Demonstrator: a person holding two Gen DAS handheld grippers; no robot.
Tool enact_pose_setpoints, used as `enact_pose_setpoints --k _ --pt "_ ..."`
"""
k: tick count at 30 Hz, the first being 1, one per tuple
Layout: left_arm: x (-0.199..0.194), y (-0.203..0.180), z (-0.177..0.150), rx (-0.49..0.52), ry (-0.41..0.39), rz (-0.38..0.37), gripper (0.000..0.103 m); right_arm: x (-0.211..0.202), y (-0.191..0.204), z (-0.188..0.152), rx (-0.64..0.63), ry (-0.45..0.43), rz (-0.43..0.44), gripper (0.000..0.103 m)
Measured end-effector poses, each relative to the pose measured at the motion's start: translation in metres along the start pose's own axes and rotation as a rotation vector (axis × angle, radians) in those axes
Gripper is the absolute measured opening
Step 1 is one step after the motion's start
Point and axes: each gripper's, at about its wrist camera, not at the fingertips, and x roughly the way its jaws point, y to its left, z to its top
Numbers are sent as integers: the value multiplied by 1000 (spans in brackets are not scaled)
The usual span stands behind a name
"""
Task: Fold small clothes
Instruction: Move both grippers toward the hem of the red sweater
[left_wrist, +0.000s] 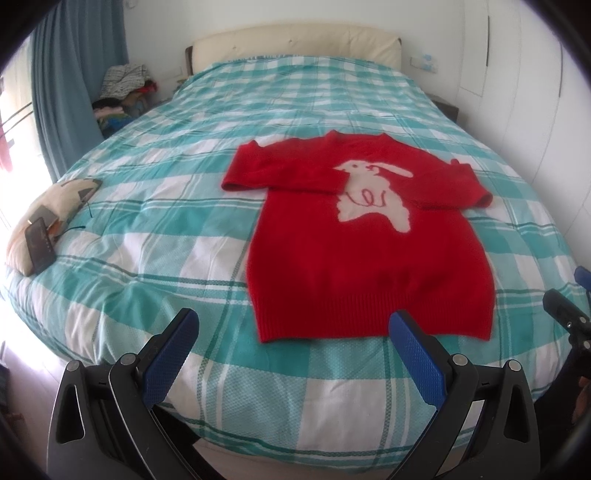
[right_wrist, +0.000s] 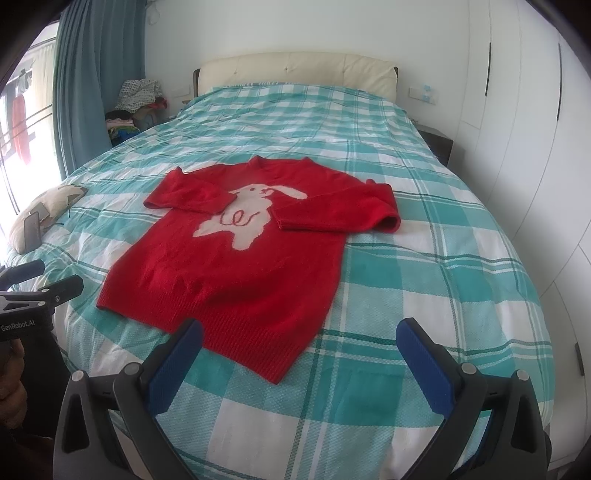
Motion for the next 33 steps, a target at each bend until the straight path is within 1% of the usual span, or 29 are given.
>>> enact_pose_setpoints --k 12,24,33 --pt "-2 2 0 1 3 2 103 2 2 -1 11 27 0 103" --pt "-7 3 -1 1 -14 6 103 0 2 0 12 26 1 103" --pt "-6 4 0 -5 -7 18 103 -2 3 1 12 25 -7 103"
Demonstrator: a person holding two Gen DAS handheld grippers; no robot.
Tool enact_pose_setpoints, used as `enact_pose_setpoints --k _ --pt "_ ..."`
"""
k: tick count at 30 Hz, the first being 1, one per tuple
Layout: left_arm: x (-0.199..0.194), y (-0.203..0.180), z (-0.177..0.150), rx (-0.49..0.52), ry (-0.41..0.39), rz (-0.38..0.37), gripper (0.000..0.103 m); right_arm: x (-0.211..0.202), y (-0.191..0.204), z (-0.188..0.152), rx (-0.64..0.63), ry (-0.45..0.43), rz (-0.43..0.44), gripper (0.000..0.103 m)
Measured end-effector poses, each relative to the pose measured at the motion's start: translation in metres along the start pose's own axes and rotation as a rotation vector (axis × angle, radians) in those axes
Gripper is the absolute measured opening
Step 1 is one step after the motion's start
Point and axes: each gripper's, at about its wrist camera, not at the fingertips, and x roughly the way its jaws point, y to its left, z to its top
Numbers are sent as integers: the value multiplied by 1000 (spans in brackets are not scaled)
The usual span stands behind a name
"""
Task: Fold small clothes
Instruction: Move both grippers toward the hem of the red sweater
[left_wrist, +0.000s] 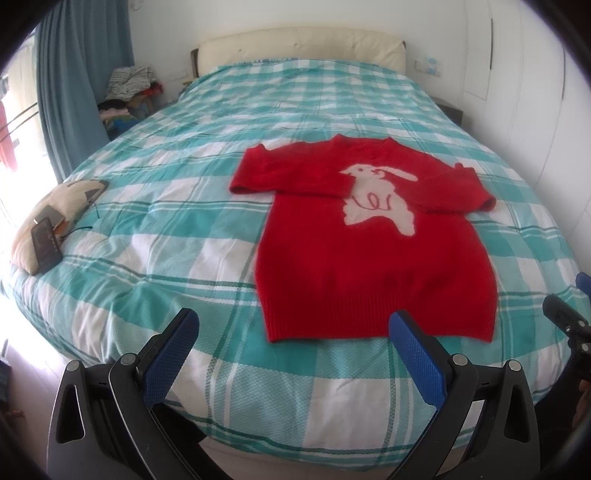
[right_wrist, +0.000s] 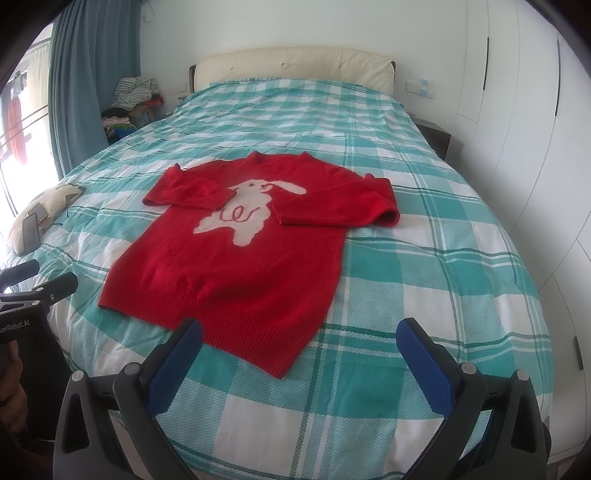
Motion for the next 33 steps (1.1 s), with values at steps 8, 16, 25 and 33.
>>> enact_pose_setpoints --k 8,16,25,33 --pt "3 2 0 5 3 12 103 5 -3 -2 12 21 3 103" --pt "7 4 -2 5 8 21 103 8 -2 -5 15 34 6 103" --pt "7 5 -2 6 10 22 103 8 0 -5 8 37 5 103" --pt "7 4 -2 5 11 23 103 8 2 -6 11 37 6 103"
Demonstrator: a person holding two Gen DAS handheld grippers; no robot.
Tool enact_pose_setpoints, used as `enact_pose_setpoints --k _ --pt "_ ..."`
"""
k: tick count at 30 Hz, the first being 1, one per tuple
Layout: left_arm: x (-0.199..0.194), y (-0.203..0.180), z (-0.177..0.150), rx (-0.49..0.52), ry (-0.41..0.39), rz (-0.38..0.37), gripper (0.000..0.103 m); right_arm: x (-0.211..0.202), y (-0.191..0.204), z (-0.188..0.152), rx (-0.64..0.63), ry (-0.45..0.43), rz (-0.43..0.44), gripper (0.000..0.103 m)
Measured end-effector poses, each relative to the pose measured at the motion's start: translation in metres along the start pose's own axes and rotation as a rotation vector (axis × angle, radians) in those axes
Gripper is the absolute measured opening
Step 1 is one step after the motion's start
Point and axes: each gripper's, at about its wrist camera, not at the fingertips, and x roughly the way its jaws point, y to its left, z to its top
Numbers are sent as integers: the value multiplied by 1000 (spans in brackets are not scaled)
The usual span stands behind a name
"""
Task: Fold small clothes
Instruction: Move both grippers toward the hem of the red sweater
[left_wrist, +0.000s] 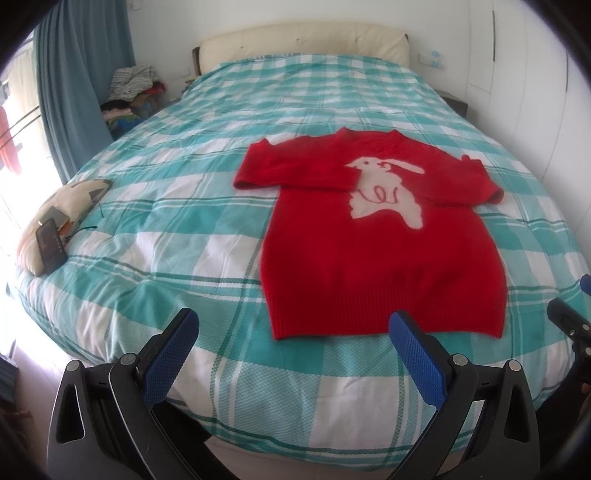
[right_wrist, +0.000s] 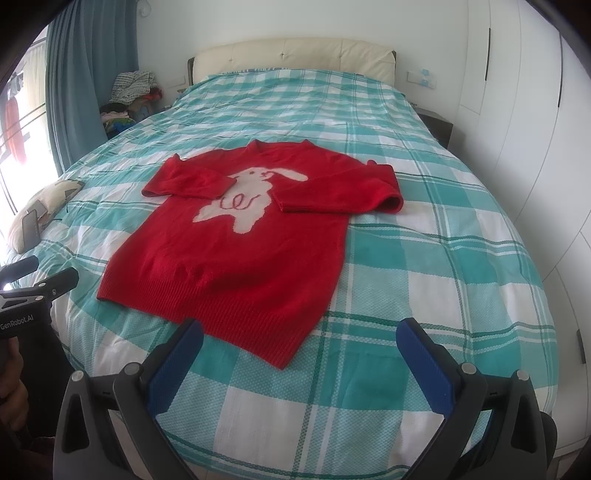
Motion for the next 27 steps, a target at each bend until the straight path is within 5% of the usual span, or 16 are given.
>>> enact_pose_setpoints --k 18,22,27 --pt "2 6 -2 16 6 3 103 3 -3 -3 -4 6 -9 103" --pt "13 33 1 -3 19 -37 103 4 -5 -3 -5 4 -7 103" --pt "53 79 0 -76 131 -114 103 16 -28 -7 56 -15 -13 103"
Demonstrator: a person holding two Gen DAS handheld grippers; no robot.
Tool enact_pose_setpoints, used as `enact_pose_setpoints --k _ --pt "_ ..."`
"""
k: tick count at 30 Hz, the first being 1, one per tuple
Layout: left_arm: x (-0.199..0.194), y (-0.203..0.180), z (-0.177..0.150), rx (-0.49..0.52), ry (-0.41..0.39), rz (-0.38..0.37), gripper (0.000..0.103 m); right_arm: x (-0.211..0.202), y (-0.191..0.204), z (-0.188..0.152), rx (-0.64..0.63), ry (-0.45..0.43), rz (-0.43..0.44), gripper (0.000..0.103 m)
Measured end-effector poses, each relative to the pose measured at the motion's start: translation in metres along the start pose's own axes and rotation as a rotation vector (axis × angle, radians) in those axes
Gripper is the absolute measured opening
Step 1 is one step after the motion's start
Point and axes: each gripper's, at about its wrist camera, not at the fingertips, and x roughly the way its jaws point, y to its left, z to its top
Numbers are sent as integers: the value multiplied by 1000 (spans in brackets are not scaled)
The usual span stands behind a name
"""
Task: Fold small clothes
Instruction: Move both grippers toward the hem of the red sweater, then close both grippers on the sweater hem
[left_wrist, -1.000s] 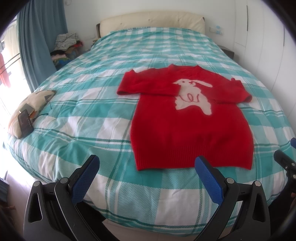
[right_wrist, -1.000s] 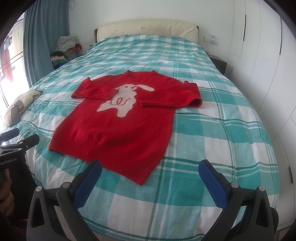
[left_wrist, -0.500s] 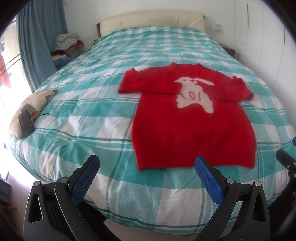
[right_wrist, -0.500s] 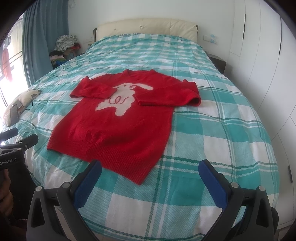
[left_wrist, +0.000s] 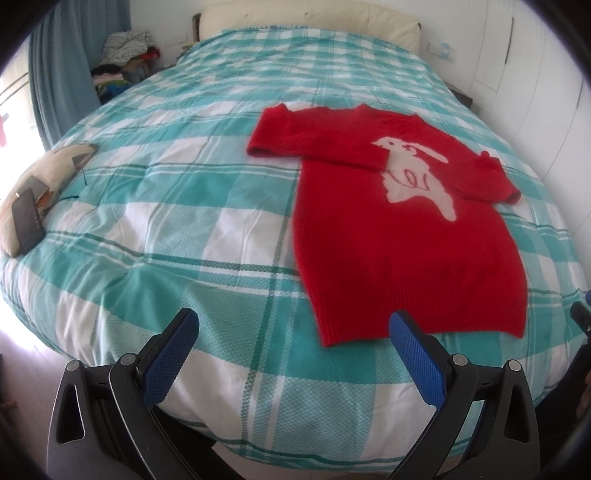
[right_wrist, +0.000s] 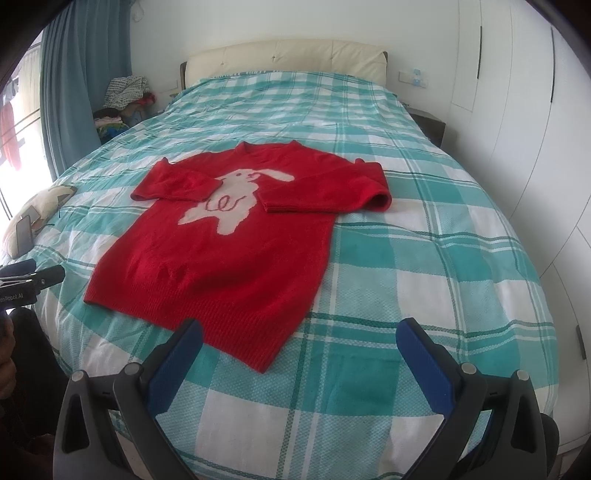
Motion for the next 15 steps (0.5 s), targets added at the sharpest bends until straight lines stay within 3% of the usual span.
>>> enact_pose_setpoints --k 4,8,11,13,15 --pt "30 16 0 -85 86 -173 102 28 -20 -8 105 46 131 103" --pt "54 0 -3 -84 117 -210 99 68 -20 -16 137 125 316 103" --pt "61 -11 -5 -64 124 -176 79 96 -19 -25 181 196 407 103" --pt "58 -16 -5 -40 119 -150 68 101 -16 -26 168 197 394 103" --pt "54 -20 -6 -29 117 -159 44 100 -13 -26 161 171 390 103"
